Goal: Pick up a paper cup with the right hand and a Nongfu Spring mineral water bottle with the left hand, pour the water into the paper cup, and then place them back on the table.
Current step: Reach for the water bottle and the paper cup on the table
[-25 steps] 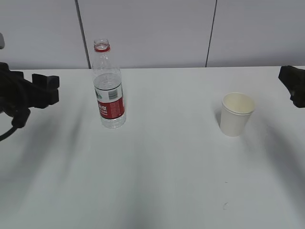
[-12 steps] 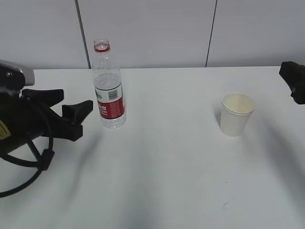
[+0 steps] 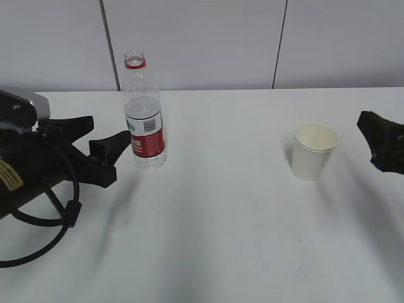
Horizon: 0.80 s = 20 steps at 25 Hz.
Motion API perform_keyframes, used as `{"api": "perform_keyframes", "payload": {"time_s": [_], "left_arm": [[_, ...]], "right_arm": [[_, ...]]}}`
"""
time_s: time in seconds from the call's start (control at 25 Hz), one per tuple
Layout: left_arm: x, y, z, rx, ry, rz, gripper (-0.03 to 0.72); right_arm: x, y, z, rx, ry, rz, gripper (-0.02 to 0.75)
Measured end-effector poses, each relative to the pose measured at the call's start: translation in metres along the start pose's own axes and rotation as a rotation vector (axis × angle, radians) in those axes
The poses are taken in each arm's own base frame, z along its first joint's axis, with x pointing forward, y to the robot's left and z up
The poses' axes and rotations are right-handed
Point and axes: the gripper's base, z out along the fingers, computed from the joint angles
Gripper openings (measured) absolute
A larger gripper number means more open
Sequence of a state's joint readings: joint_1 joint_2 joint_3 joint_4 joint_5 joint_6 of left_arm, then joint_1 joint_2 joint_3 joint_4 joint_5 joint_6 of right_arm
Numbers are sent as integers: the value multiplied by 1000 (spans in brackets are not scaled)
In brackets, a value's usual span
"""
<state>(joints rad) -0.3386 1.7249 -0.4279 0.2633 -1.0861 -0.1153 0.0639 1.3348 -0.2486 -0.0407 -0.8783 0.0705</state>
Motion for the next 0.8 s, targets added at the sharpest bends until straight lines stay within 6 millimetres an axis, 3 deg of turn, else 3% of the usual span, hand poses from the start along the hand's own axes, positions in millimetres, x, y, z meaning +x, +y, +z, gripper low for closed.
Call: {"api": "perform_keyframes", "payload": {"time_s": [0.2, 0.48, 0.8], "left_arm": [[0, 0, 0, 0, -1, 0, 502], [0, 0, 0, -1, -1, -1, 502], [0, 0, 0, -1, -1, -1, 502]], "right_arm": [[22, -1, 12, -8, -15, 8, 587], [58, -2, 23, -11, 114, 12, 587], [74, 2, 26, -56, 183, -2, 587]]}}
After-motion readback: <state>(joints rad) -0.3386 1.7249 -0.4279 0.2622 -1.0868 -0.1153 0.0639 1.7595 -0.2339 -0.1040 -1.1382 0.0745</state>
